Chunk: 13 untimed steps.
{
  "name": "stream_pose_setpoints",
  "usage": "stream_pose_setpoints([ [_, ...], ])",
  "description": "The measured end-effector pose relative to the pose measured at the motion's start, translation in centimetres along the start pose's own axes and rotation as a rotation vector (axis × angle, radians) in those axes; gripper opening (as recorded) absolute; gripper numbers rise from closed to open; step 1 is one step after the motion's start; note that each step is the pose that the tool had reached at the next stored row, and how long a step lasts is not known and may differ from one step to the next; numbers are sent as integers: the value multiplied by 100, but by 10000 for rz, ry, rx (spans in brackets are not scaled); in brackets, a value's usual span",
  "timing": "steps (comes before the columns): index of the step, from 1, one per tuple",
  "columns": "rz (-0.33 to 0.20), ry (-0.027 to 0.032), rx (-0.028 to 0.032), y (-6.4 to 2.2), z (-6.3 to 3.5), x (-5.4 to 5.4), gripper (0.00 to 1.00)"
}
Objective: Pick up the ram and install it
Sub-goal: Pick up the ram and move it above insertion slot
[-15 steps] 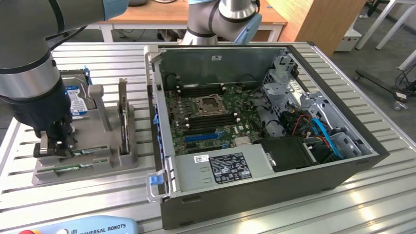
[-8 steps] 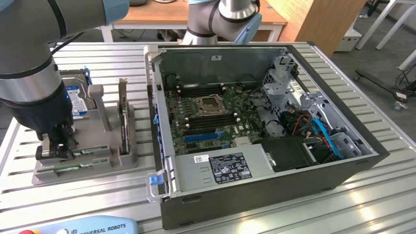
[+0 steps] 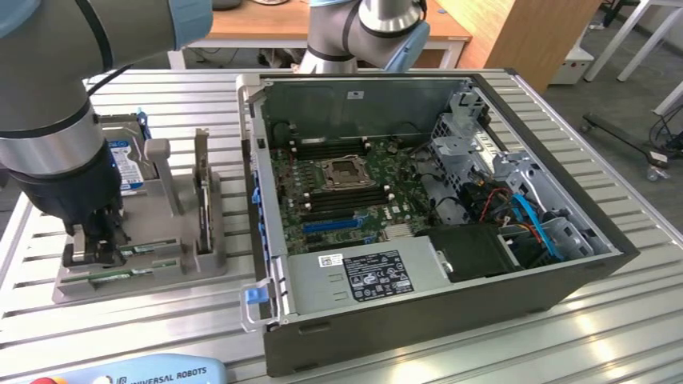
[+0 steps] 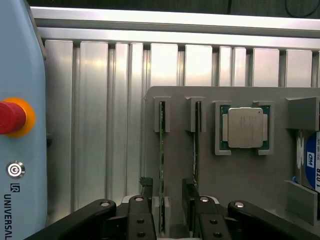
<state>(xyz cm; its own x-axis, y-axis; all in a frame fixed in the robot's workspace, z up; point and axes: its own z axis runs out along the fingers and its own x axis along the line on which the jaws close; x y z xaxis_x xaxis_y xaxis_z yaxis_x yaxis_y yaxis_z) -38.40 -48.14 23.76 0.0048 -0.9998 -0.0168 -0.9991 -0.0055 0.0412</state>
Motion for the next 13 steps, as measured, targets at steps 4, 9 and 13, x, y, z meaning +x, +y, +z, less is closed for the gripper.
stream_pose_setpoints([
  [4, 0, 0, 1, -2, 43, 1, 37],
  [9, 0, -1, 1, -4, 92, 1, 37],
  [13, 0, -1, 1, -5, 125, 2, 37],
])
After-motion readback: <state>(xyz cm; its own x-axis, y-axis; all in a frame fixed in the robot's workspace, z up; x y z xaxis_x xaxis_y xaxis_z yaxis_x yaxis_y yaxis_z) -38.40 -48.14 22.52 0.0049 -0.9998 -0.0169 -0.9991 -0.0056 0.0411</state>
